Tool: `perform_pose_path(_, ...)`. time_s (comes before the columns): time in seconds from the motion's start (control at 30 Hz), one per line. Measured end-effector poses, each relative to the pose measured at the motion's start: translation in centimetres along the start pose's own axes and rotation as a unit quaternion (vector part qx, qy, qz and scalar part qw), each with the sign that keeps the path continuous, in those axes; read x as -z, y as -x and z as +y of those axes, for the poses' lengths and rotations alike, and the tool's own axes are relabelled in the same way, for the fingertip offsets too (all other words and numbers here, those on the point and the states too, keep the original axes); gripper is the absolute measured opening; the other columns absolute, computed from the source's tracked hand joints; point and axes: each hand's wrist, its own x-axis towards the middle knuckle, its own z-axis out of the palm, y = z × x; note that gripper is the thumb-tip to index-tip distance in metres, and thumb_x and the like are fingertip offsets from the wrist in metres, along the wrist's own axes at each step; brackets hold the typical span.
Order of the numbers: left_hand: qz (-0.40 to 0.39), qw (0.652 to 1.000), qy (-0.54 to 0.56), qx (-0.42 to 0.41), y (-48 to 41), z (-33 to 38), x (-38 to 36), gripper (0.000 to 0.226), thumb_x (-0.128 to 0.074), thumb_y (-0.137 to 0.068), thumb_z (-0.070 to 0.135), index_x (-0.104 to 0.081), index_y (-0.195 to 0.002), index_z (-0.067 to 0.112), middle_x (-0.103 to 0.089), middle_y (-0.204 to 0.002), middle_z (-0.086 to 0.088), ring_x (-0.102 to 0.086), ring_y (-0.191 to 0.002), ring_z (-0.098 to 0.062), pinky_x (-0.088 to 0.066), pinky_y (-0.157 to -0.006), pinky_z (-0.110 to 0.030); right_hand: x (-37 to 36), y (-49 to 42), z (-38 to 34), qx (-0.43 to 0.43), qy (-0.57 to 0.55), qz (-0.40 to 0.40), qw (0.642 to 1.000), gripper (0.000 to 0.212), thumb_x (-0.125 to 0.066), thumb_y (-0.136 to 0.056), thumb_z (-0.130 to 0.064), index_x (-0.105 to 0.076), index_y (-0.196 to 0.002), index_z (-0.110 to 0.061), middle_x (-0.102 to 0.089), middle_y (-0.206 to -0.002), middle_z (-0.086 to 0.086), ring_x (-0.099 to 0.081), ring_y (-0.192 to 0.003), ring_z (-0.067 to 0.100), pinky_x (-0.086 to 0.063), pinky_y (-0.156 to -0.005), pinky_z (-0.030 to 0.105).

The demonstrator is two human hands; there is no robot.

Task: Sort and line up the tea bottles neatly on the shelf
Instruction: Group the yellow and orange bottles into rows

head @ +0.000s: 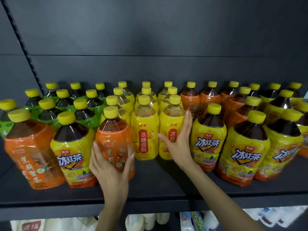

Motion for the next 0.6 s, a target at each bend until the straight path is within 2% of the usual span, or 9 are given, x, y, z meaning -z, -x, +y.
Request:
perform_pose_path(0.07, -0.018, 1.000, 0.011, 0.009, 0.0, -0.3, 0.3, 0.098, -0.038, -0.071, 0.083, -0.005, -0.146, 0.030, -0.019, -0.152, -0.015, -0.017, -0.135, -0.030, -0.018, -0.104, -0.043, 0.7, -0.2, -0.1, -0.053, -0.086, -0.013, 0.995, 0.098, -0.063, -0.086, -0.042, 0.012, -0.148, -0.037, -0.009, -0.155, -0.010, -0.020, -0.142, 0.007, -0.025, -0.117, 0.038)
perform_pose_path(0.13, -0.027, 1.000, 0.014, 0.009, 0.2, -0.4, 0.3, 0.090, -0.034, -0.076, 0.081, -0.003, -0.146, 0.033, -0.017, -0.153, -0.015, -0.016, -0.135, -0.028, -0.018, -0.104, -0.042, 1.1, -0.4, -0.2, -0.073, -0.095, -0.013, 0.993, 0.092, -0.062, -0.089, -0.027, 0.006, -0.151, -0.028, -0.026, -0.148, -0.009, -0.033, -0.131, -0.001, -0.034, -0.110, 0.029)
perform_pose_path(0.2, -0.032, 0.999, 0.018, 0.010, 0.5, -0.2, 0.2, 0.083, -0.035, -0.081, 0.073, -0.001, -0.146, 0.035, -0.015, -0.155, -0.013, -0.015, -0.138, -0.027, -0.016, -0.106, -0.040, 0.8, -0.5, -0.2, -0.084, -0.089, 0.002, 0.992, 0.090, -0.066, -0.087, -0.025, -0.003, -0.150, -0.024, -0.033, -0.142, -0.009, -0.039, -0.125, 0.000, -0.038, -0.102, 0.021)
perform_pose_path(0.3, -0.035, 0.999, 0.031, 0.017, 0.6, 0.2, 0.4, 0.080, -0.042, -0.081, 0.062, -0.003, -0.146, 0.037, -0.014, -0.155, -0.010, -0.014, -0.140, -0.024, -0.016, -0.106, -0.036, 0.6, -0.8, -0.4, -0.095, -0.099, 0.005, 0.991, 0.090, -0.071, -0.081, -0.025, -0.009, -0.146, -0.024, -0.038, -0.131, -0.013, -0.045, -0.117, 0.001, -0.042, -0.092, 0.014)
perform_pose_path(0.43, -0.038, 0.998, 0.039, 0.034, 0.5, 0.1, 1.0, 0.086, -0.049, -0.078, 0.062, -0.008, -0.148, 0.030, -0.020, -0.152, -0.010, -0.018, -0.138, -0.024, -0.021, -0.106, -0.037, 1.5, -1.6, -0.5, -0.115, -0.117, -0.062, 0.985, 0.096, -0.074, -0.077, -0.022, -0.005, -0.144, -0.027, -0.035, -0.135, -0.005, -0.044, -0.122, 0.011, -0.044, -0.099, 0.031)
perform_pose_path(0.5, -0.049, 0.997, 0.026, 0.050, 0.5, -0.1, 1.2, 0.086, -0.059, -0.083, 0.056, -0.011, -0.148, 0.028, -0.023, -0.150, -0.010, -0.021, -0.137, -0.026, -0.026, -0.107, -0.043, 1.9, -1.8, -0.6, -0.122, -0.116, -0.083, 0.982, 0.094, -0.074, -0.078, -0.021, -0.006, -0.142, -0.031, -0.037, -0.135, -0.005, -0.044, -0.124, 0.013, -0.044, -0.102, 0.037)
perform_pose_path(0.6, -0.069, 0.996, 0.025, 0.049, 0.6, -0.3, 1.5, 0.088, -0.064, -0.079, 0.054, -0.012, -0.147, 0.033, -0.029, -0.148, -0.009, -0.025, -0.134, -0.027, -0.029, -0.105, -0.047, 2.1, -1.6, -1.0, -0.130, -0.114, -0.094, 0.980, 0.095, -0.072, -0.080, -0.024, -0.002, -0.143, -0.033, -0.036, -0.137, -0.004, -0.044, -0.125, 0.014, -0.043, -0.104, 0.043)
